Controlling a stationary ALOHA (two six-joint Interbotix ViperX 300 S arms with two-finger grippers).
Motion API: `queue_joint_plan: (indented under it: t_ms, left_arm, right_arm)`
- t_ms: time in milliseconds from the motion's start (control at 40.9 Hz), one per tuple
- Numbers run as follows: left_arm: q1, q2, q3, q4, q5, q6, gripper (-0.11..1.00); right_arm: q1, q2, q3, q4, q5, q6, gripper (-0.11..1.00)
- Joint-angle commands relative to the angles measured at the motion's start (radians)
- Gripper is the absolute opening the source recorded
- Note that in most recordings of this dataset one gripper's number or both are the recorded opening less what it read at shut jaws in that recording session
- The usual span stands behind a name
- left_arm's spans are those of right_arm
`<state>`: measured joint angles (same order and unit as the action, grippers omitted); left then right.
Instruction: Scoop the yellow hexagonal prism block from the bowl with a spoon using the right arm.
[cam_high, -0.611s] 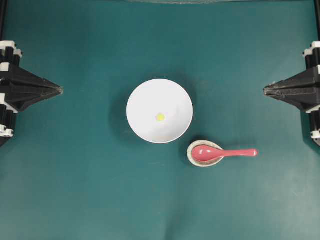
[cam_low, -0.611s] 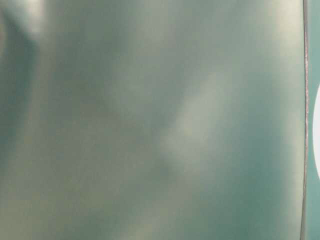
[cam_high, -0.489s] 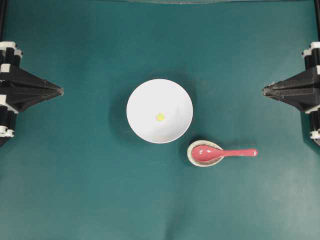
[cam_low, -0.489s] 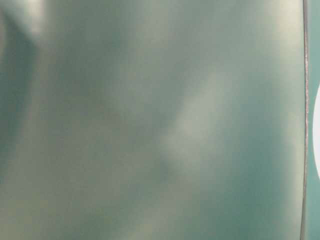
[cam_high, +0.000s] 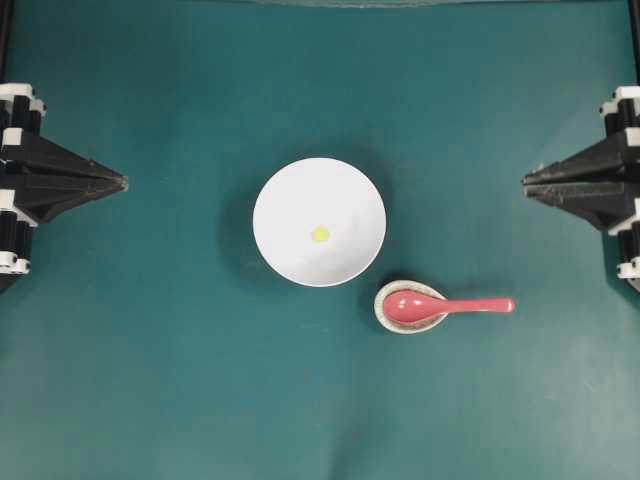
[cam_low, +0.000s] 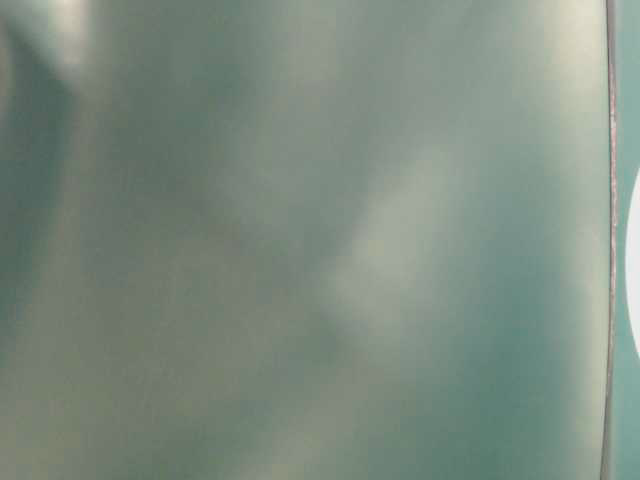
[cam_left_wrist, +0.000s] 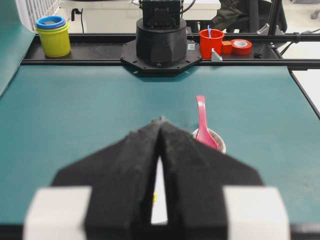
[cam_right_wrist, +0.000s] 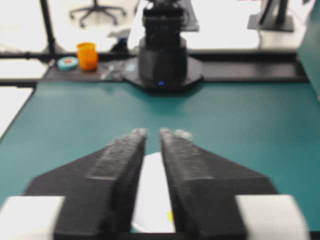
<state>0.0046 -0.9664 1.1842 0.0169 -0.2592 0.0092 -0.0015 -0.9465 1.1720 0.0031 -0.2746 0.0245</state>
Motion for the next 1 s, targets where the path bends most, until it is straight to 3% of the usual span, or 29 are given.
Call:
queue_joint_plan:
  t_ms: [0, 147, 562, 978]
  left_arm:
    - [0.003, 0.008, -0.025, 0.003, -0.005, 0.000, -0.01]
    - [0.002, 0.006, -0.025, 0.003, -0.005, 0.000, -0.01]
    - [0.003, 0.006, -0.025, 0.002, -0.005, -0.014, -0.01]
    - [0.003, 0.006, -0.025, 0.003, -0.005, -0.014, -0.01]
  right_arm:
    - [0.000, 0.009, -0.017, 0.002, -0.003, 0.002, 0.35]
    - [0.005, 0.020, -0.014, 0.002, 0.006, 0.002, 0.50]
    - [0.051, 0.121, 0.005, 0.026, -0.009, 0.014, 0.49]
    - [0.121, 0.420, 0.041, 0.028, -0.290, 0.044, 0.49]
